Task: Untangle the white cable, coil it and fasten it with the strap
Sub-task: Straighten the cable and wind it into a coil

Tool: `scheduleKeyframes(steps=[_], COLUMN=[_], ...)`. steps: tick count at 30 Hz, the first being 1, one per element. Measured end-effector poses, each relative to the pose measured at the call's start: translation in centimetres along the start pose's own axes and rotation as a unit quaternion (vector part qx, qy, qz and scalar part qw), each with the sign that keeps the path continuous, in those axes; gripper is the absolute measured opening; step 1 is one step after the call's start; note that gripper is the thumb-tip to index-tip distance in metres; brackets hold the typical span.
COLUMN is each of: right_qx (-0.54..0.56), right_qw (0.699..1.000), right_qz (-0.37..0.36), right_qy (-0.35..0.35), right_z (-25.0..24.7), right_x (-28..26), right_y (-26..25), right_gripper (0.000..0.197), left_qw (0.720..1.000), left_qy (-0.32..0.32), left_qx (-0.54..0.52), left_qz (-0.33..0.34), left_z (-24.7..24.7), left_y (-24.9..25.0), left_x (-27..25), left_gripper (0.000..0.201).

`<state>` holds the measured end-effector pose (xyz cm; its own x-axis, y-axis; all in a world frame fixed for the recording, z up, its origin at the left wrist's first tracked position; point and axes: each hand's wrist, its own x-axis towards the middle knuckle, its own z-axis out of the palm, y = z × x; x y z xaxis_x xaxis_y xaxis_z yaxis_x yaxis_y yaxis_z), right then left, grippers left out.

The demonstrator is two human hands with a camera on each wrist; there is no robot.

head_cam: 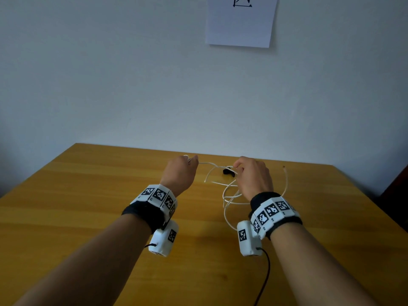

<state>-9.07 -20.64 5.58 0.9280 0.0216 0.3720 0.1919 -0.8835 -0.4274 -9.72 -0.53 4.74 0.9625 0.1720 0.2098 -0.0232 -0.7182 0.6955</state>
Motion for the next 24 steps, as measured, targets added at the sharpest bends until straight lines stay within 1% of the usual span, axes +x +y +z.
scheduleKeyframes(steps=[2,7,9,10,11,13,17,20,22,24], right_qx=[-0.002,0.010,-0.015,-0.034,-0.054,-0.090,-0.138,-0.177,-0.175,-0.158], right_qw=[0.999,0.995,0.993,0.992,0.991,0.989,0.982,0.976,0.978,0.983], right_qz=[-0.017,-0.059,-0.070,-0.079,-0.088,-0.105,-0.125,-0.128,-0.112,-0.089], right_qy=[-0.031,-0.075,-0.091,-0.092,-0.082,-0.049,0.003,-0.002,-0.015,-0.019], right_z=[-0.1,0.6,1.0,1.1,1.1,0.8,0.6,0.7,0.6,0.4], right_x=[-0.2,-0.7,-0.8,-0.8,-0.8,-0.8,-0.8,-0.8,-0.7,-0.8], right_y=[0.1,0.1,0.3,0.5,0.7,0.9,0.8,0.7,0.5,0.3], right_gripper=[0.026,0.022,0.029,0.031,0.029,0.020,0.020,0.017,0.017,0.014], left_qw=[1.000,1.000,1.000,1.000,1.000,1.000,1.000,1.000,1.000,1.000], left_qy=[-0.003,0.000,0.005,0.007,0.009,0.012,0.010,0.009,0.014,0.015], left_qx=[-0.007,-0.020,-0.018,-0.019,-0.019,-0.016,-0.003,0.006,0.014,0.018], left_qz=[0.008,0.009,0.007,0.006,0.004,0.002,-0.002,-0.007,-0.012,-0.015], left_z=[0.0,0.2,0.3,0.2,0.2,0.1,0.0,0.1,0.1,0.0], left_y=[-0.1,-0.3,-0.3,-0.3,-0.3,-0.3,-0.1,-0.1,-0.2,-0.5], left_x=[0.0,-0.2,-0.2,-0.1,-0.1,0.0,-0.2,-0.2,-0.1,0.0], left_gripper=[0.052,0.050,0.051,0.051,0.051,0.050,0.049,0.049,0.049,0.049])
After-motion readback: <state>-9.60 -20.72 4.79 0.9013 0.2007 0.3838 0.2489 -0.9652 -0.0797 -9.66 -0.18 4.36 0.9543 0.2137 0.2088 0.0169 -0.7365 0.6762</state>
